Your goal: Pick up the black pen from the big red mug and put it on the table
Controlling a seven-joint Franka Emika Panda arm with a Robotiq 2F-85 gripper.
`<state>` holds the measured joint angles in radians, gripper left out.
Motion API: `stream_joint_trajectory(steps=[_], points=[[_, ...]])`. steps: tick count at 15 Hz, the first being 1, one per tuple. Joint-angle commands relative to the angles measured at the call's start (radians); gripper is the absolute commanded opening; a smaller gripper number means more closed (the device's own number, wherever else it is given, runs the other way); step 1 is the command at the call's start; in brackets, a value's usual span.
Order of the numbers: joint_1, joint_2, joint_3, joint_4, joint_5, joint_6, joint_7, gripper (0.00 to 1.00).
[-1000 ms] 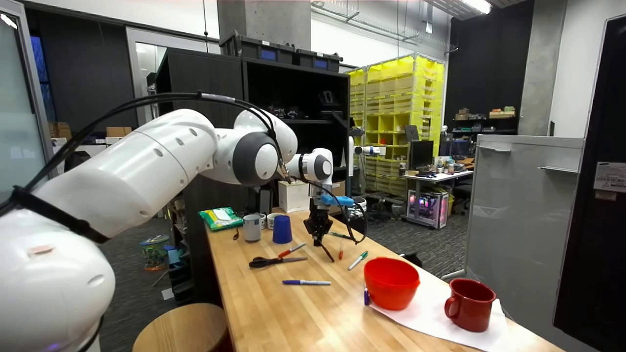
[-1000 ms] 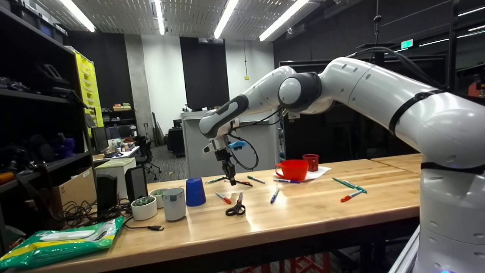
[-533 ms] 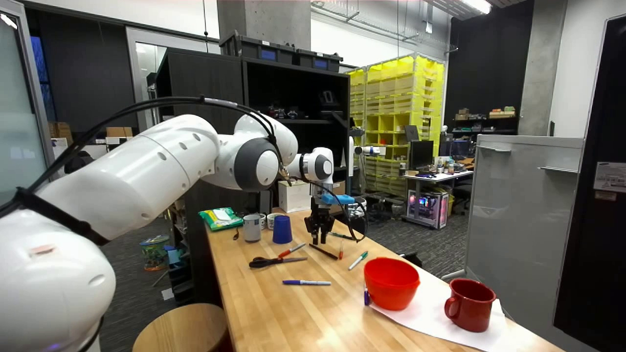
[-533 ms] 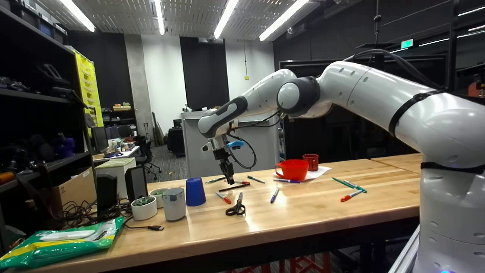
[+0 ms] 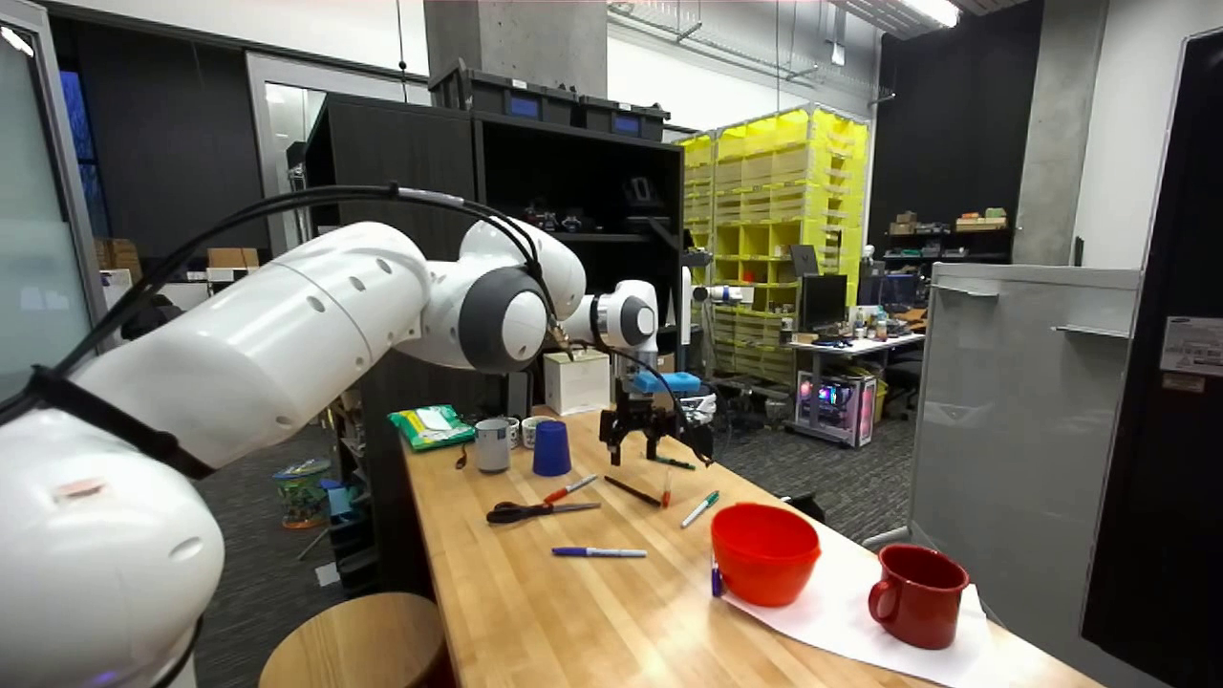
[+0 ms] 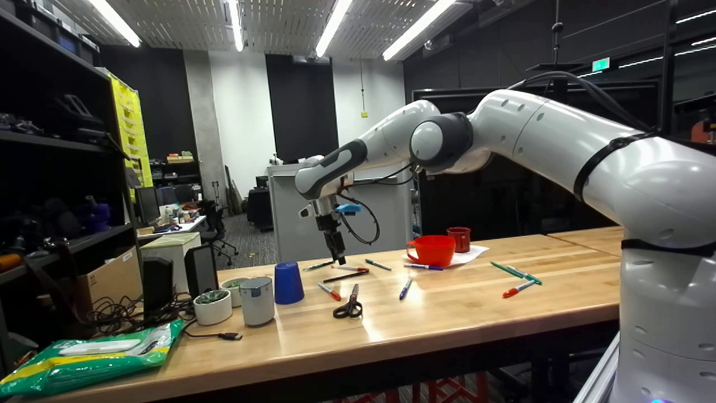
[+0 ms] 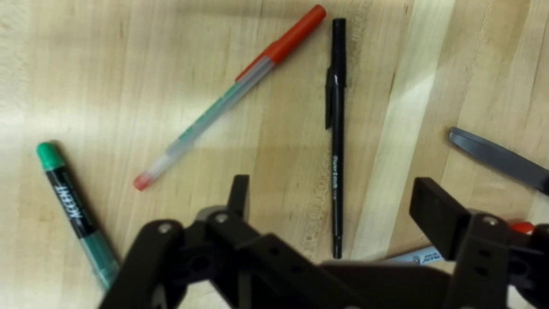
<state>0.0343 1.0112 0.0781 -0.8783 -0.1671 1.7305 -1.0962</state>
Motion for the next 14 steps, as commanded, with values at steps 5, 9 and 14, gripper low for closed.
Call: stream_joint_trajectory(steps=[5, 9, 14], points=[[-0.034, -0.232, -0.057, -0.306, 0.009, 0.188, 0.352, 1.00], [-0.053, -0.345, -0.078, -0.473, -0.004, 0.297, 0.563, 1.00], [-0.079, -0.514, -0.091, -0.695, 0.005, 0.323, 0.758, 1.00]])
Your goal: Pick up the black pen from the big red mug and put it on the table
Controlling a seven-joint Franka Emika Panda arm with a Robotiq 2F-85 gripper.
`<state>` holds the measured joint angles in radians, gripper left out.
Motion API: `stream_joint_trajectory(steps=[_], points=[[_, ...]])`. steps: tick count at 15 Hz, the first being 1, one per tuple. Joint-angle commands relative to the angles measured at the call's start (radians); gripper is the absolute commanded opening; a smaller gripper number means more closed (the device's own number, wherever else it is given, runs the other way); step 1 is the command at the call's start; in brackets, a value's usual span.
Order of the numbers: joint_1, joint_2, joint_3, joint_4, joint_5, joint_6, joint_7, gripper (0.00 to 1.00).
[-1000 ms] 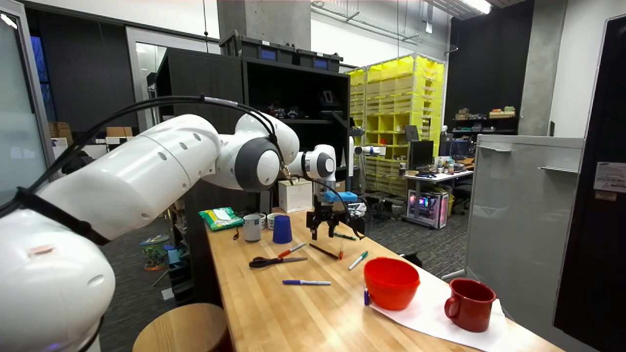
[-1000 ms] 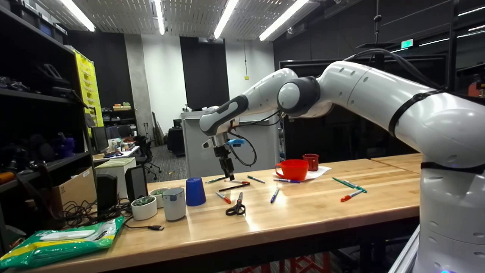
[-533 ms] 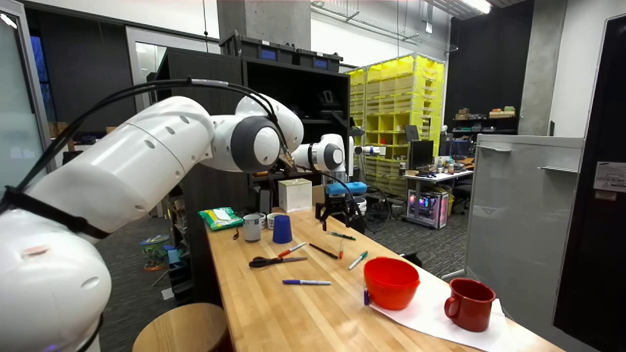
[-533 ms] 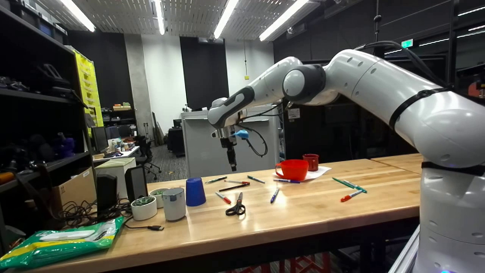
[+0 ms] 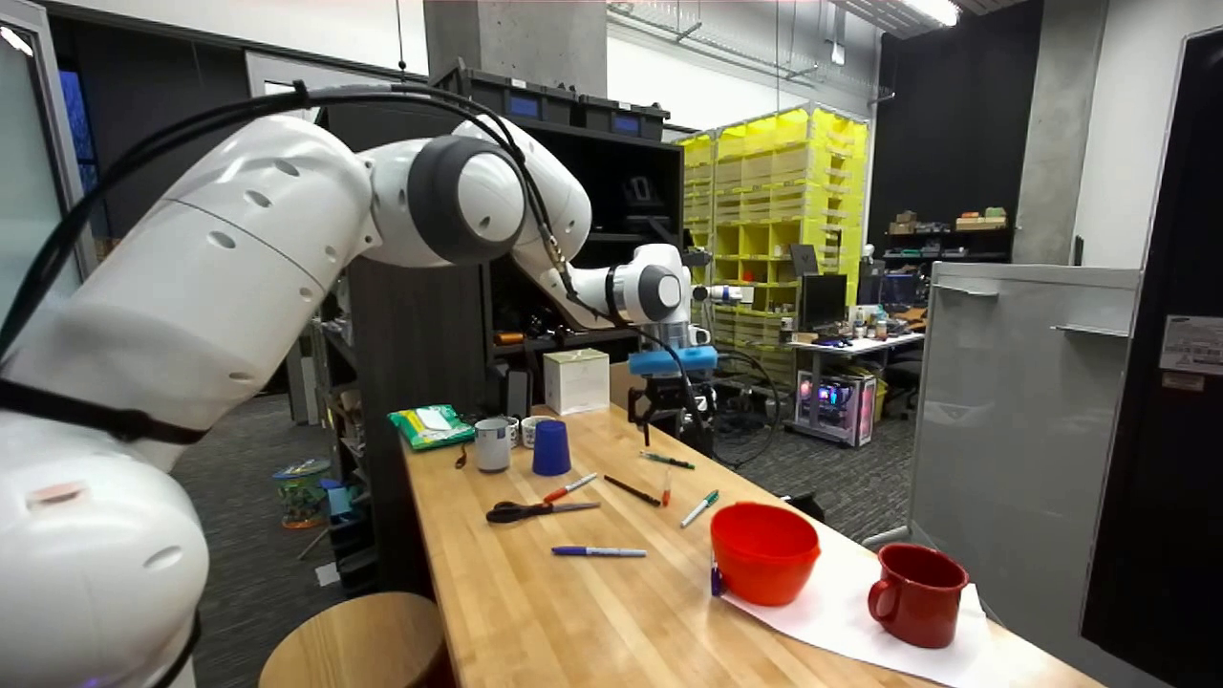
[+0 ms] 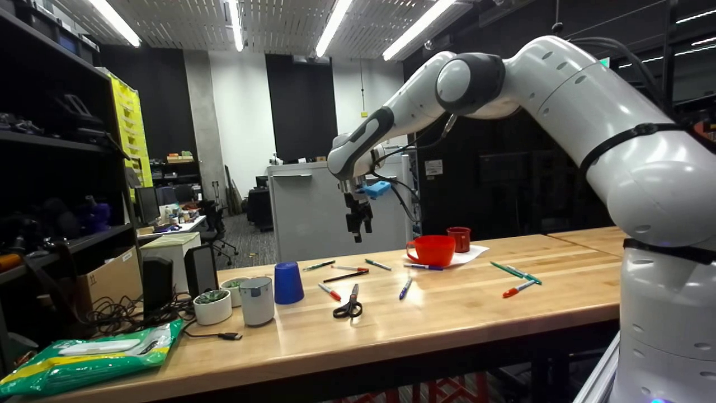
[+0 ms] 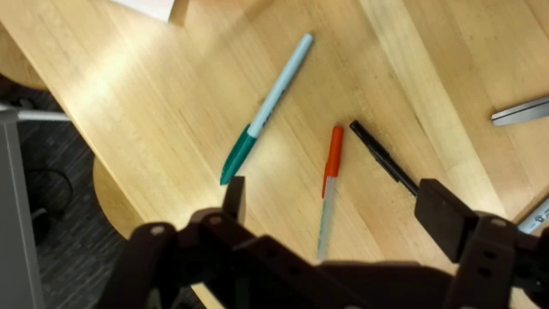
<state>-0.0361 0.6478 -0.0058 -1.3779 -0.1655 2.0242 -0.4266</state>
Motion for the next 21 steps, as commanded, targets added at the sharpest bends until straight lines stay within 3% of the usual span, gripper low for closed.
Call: stream_joint_trajectory(steps=[1, 7, 15, 18, 19, 21], points=[[-0.018, -0.188, -0.004, -0.240, 0.011, 0.022, 0.096, 1.00], [-0.085, -0.430, -0.018, -0.535, 0.081, -0.002, 0.104, 1.00], [-0.136, -0.692, -0.105, -0.889, 0.227, 0.047, 0.093, 1.00], [-0.135, -0.761, -0.133, -0.970, 0.239, 0.070, 0.103, 1.00], [-0.127, -0.676, -0.134, -0.886, 0.224, 0.038, 0.092, 1.00], [-0.126, -0.713, -0.144, -0.927, 0.224, 0.050, 0.092, 1.00]])
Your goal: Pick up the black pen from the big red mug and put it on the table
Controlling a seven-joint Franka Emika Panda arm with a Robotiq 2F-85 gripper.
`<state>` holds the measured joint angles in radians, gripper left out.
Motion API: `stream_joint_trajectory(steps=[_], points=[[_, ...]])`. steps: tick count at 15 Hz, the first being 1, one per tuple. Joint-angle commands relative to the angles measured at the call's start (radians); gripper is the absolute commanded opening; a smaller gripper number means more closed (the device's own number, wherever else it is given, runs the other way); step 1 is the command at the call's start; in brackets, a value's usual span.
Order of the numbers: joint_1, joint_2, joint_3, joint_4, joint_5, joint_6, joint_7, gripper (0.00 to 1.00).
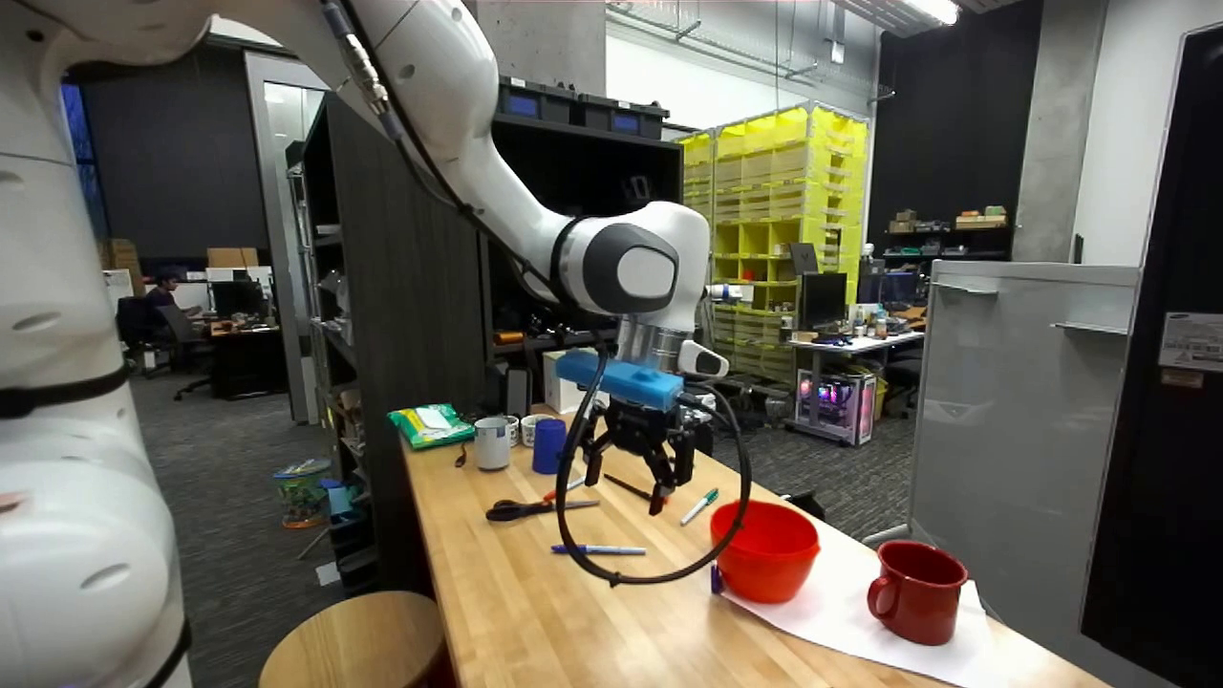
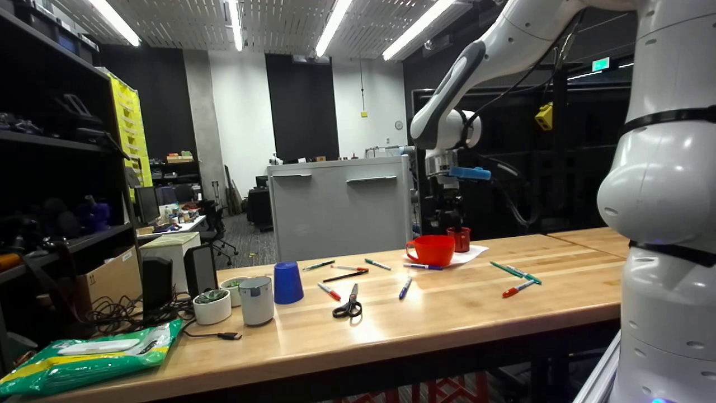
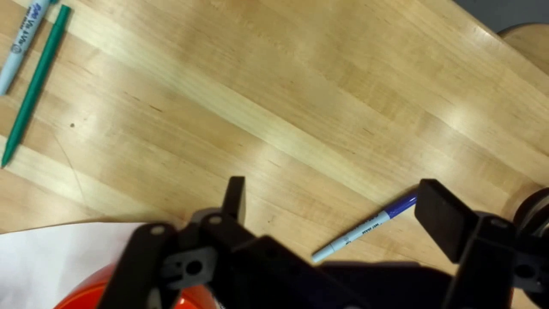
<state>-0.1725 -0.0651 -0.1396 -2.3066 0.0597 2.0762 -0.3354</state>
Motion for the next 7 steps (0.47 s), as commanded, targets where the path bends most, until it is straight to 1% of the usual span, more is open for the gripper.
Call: stream_joint_trajectory(steps=[1, 7], points=[[0.011, -0.010, -0.011, -0.008, -0.001, -0.001, 0.001, 1.00], [0.012, -0.018, -0.012, -0.014, -0.001, 0.001, 0.002, 1.00]])
